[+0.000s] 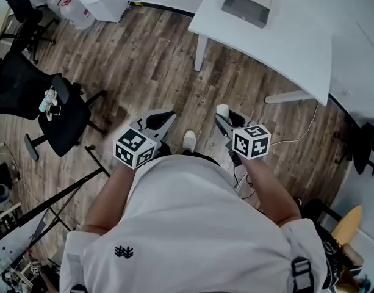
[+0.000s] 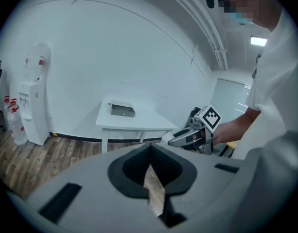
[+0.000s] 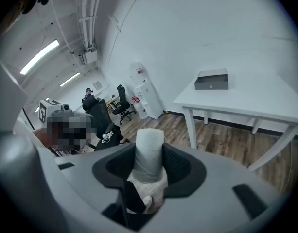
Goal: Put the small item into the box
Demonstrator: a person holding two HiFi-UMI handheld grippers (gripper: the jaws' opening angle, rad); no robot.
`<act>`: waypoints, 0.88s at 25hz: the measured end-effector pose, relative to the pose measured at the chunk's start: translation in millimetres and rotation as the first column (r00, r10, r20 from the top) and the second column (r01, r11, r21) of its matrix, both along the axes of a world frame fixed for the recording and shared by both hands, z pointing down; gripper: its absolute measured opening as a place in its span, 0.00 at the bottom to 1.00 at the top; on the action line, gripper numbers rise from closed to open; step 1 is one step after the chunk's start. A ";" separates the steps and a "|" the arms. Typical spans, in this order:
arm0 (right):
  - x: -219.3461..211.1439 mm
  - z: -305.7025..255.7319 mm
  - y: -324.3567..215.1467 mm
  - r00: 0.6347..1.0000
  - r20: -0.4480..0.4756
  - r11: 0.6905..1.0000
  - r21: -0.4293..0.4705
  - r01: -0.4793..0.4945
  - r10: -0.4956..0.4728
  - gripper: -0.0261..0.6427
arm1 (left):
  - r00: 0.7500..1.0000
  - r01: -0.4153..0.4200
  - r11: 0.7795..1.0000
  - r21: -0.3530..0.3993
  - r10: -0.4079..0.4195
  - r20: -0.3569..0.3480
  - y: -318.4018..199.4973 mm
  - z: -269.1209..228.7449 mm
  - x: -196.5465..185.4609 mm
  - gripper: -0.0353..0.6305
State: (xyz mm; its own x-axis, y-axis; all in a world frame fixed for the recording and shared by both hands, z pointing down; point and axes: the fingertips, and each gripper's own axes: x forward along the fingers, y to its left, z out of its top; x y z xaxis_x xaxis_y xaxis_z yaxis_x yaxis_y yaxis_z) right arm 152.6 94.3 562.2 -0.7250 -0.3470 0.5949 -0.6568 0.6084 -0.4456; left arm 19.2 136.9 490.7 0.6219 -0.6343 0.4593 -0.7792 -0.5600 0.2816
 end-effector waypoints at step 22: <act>-16.5 -25.7 -155.6 0.881 -0.082 0.884 0.025 -0.466 0.467 0.30 | 0.880 -0.471 0.882 0.022 0.471 -0.065 -168.9 -19.2 -62.2 0.06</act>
State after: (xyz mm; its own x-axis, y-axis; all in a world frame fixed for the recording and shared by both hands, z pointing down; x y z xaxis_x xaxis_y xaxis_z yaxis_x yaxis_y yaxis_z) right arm 136.1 -61.3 536.5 -0.4266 -0.6358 0.6432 -0.8995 0.2244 -0.3748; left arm -43.0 -32.0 471.4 0.8765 -0.2614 0.4042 -0.4031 -0.8576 0.3194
